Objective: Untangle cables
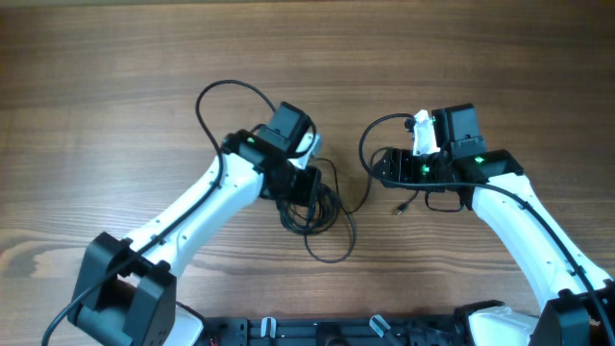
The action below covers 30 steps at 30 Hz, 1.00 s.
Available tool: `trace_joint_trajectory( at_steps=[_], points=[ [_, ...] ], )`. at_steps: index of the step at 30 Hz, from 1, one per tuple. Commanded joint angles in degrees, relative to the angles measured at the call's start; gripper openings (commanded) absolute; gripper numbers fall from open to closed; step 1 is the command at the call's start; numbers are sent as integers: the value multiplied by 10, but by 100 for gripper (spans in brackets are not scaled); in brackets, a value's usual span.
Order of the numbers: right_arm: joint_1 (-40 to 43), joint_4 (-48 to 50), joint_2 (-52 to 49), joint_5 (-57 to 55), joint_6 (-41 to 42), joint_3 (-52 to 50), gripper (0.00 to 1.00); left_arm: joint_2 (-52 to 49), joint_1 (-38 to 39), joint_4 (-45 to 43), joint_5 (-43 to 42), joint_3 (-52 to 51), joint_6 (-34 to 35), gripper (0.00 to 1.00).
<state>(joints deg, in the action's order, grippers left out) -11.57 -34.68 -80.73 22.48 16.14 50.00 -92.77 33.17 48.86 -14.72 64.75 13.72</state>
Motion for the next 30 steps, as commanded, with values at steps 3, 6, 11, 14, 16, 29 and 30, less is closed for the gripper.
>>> trace_joint_trajectory(
  at_steps=[3,6,11,14,16,29,30],
  points=[
    [-1,-6,-4,2,-11,-1,68,-22,40,-3,65,0,22,49],
    [-1,-7,-4,0,-11,-1,68,-41,53,-4,65,0,22,49],
    [-1,-6,-4,-2,-11,-1,68,-66,80,-9,65,0,22,49],
    [-1,-7,-4,-9,-8,-1,68,-82,96,-19,65,0,22,50],
    [-1,-8,-4,-18,7,-1,68,-90,102,-24,69,0,22,50],
    [-1,-14,-4,-19,9,-1,68,-129,110,-30,88,0,22,46],
    [-1,-14,-4,-19,10,-1,68,-130,110,-30,88,0,22,44]
  ],
)
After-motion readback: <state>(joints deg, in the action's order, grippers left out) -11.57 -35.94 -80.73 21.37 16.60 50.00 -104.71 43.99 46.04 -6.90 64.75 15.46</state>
